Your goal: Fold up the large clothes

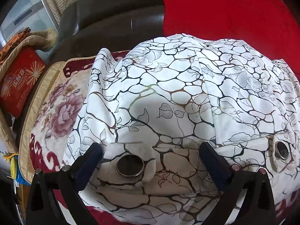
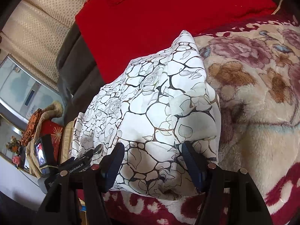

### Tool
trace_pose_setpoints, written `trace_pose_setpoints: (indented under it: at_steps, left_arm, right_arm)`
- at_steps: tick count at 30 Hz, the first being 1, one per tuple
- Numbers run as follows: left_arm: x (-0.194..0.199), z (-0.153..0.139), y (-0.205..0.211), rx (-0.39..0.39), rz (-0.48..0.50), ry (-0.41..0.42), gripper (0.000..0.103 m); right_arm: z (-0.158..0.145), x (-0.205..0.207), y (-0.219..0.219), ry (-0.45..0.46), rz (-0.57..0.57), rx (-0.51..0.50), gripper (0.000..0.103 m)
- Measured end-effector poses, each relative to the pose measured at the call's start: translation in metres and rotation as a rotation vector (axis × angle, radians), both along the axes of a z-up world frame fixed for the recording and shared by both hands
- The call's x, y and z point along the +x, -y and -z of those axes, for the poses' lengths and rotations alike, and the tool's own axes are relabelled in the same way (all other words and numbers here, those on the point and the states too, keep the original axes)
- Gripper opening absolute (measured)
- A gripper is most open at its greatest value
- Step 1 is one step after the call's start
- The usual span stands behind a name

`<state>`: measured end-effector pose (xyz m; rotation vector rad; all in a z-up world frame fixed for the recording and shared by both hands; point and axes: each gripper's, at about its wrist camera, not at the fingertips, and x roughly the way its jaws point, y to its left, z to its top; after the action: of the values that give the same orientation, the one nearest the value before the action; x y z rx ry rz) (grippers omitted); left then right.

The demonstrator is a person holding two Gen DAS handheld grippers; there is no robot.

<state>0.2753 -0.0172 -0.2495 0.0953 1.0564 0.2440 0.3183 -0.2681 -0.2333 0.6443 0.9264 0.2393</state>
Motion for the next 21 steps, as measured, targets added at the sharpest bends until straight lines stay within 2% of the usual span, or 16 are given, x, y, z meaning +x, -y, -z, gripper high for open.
trace_pose_setpoints:
  at_steps: [2, 5, 8, 11, 13, 15, 17, 20, 21]
  left_arm:
    - [-0.005, -0.008, -0.007, -0.029, 0.004, -0.005, 0.103]
    - [-0.025, -0.021, -0.025, -0.052, -0.03, 0.035, 0.103]
    - [-0.051, -0.027, -0.059, -0.102, -0.113, 0.065, 0.103]
    - [-0.078, -0.021, -0.097, -0.203, -0.213, 0.066, 0.103]
    - [-0.094, -0.013, -0.118, -0.305, -0.279, 0.068, 0.103]
    - [-0.106, -0.004, -0.136, -0.442, -0.34, 0.081, 0.103]
    - [-0.109, 0.003, -0.139, -0.547, -0.363, 0.087, 0.103]
    - [-0.106, 0.017, -0.137, -0.749, -0.369, 0.092, 0.103]
    - [-0.103, 0.021, -0.135, -0.79, -0.374, 0.09, 0.103]
  right_arm:
    - [0.0, -0.001, 0.0, 0.002, -0.005, -0.003, 0.068]
    - [0.001, 0.0, 0.002, 0.0, -0.007, 0.009, 0.068]
    - [0.002, 0.0, 0.004, 0.001, -0.009, 0.021, 0.068]
    - [0.002, 0.0, 0.005, 0.002, -0.008, 0.02, 0.067]
    - [0.001, 0.0, 0.002, 0.003, -0.005, 0.002, 0.068]
    - [0.0, -0.001, 0.0, 0.004, -0.004, -0.015, 0.068]
    - [0.0, -0.001, -0.001, 0.004, -0.001, -0.017, 0.068]
    - [0.0, -0.002, -0.001, 0.001, -0.003, -0.01, 0.067]
    - [0.0, -0.002, -0.001, 0.001, -0.003, -0.01, 0.067]
